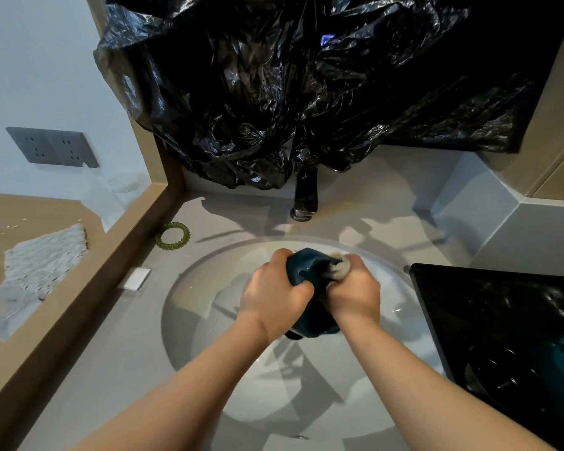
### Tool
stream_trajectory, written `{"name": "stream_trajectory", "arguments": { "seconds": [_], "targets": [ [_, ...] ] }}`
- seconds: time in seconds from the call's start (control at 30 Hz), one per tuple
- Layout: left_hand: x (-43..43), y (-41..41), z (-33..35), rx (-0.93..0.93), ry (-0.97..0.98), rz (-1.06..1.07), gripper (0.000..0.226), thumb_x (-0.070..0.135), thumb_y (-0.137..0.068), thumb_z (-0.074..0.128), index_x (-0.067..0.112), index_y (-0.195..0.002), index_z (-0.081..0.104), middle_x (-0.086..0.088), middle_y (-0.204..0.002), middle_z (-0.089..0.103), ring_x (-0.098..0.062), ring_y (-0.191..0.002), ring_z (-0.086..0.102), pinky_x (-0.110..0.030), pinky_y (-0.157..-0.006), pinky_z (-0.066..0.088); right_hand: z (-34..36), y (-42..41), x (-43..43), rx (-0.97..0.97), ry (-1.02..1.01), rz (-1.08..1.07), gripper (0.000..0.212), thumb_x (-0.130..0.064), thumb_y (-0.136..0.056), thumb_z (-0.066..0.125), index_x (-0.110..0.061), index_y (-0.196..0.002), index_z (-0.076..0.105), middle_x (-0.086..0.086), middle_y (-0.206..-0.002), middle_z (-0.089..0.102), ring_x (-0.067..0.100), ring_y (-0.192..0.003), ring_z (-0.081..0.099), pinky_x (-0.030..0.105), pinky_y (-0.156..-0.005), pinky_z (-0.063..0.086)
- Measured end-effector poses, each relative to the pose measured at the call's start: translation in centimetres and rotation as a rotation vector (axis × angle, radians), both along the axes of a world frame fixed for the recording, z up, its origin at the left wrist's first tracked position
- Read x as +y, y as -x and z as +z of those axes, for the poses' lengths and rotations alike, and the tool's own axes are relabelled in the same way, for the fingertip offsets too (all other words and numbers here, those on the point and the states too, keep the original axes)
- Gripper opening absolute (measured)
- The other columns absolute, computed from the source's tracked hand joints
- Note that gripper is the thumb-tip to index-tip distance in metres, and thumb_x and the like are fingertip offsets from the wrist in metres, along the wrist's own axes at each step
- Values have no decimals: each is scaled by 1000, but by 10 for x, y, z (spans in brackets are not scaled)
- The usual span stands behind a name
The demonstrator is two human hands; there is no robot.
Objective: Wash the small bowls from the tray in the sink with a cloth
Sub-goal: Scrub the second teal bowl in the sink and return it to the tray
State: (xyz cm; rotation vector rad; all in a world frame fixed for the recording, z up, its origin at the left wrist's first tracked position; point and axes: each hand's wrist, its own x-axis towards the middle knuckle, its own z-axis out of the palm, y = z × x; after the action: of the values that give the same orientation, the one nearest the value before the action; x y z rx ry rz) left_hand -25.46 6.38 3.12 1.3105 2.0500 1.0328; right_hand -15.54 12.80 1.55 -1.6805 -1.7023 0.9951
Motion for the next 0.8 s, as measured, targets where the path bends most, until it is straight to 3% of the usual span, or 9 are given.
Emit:
{"name": "stream_trajectory", "arguments": {
  "seconds": [0.1,0.2,0.27,0.33,0.4,0.47,0.6,0.7,0.8],
  "targets": [
    [3,7,3,32,121,-132,39,33,-65,44,20,-101,49,-3,-86,61,-24,-78,56,-30,-59,42,19,-3,4,-342,-348,435,21,-16,-90,48,-26,-107,54,-3,-105,60,21,-90,53,30,-76,42],
    [4,9,6,47,148,-154,34,34,-63,43,20,-94,47,-2,-81,57,-22,-72,52,-28,-54,35,19,-3,8,-413,-393,600,29,-17,-89,50,-29,-115,54,-7,-112,61,19,-100,56,25,-79,40],
    [3,8,7,14,105,-99,42,35,-61,42,21,-100,51,-1,-82,59,-20,-73,54,-28,-56,38,15,-5,9,-250,-337,451,27,-10,-84,51,-24,-105,56,-2,-97,63,23,-90,56,29,-73,46],
    [0,4,7,-26,42,-11,43,36,-65,45,22,-105,52,0,-84,61,-20,-76,56,-30,-60,42,11,-4,4,-38,-176,216,26,-1,-82,49,-19,-100,57,1,-84,59,21,-75,53,15,-56,45],
    [-1,1,5,-74,-26,95,32,29,-76,53,23,-108,51,1,-88,63,-22,-82,57,-32,-67,43,10,2,-6,392,203,-56,24,4,-84,45,-13,-96,58,4,-80,54,18,-61,47,10,-37,37],
    [-1,-1,1,-140,-59,199,28,20,-81,54,26,-108,50,5,-90,62,-20,-85,56,-32,-72,43,11,8,-18,699,510,-195,21,1,-84,41,-14,-80,55,7,-73,53,22,-55,48,15,-35,36],
    [-3,4,-9,-463,-15,312,28,14,-84,55,22,-110,51,1,-90,58,-15,-80,54,-33,-66,46,5,2,-24,473,503,-98,19,0,-82,40,-6,-84,58,9,-69,58,17,-47,55,17,-41,41],
    [-8,20,-12,-593,143,124,36,26,-81,69,28,-111,50,-6,-107,60,-25,-94,60,-42,-70,58,7,-4,-13,272,368,-42,22,2,-78,40,-7,-90,57,11,-89,59,27,-66,65,21,-44,48],
    [-9,34,-6,-637,306,-41,48,38,-69,76,31,-111,52,-8,-110,61,-29,-97,64,-40,-66,59,14,-6,-6,10,210,168,26,2,-76,39,-17,-83,55,6,-82,60,22,-62,60,21,-48,46]
  ]
}}
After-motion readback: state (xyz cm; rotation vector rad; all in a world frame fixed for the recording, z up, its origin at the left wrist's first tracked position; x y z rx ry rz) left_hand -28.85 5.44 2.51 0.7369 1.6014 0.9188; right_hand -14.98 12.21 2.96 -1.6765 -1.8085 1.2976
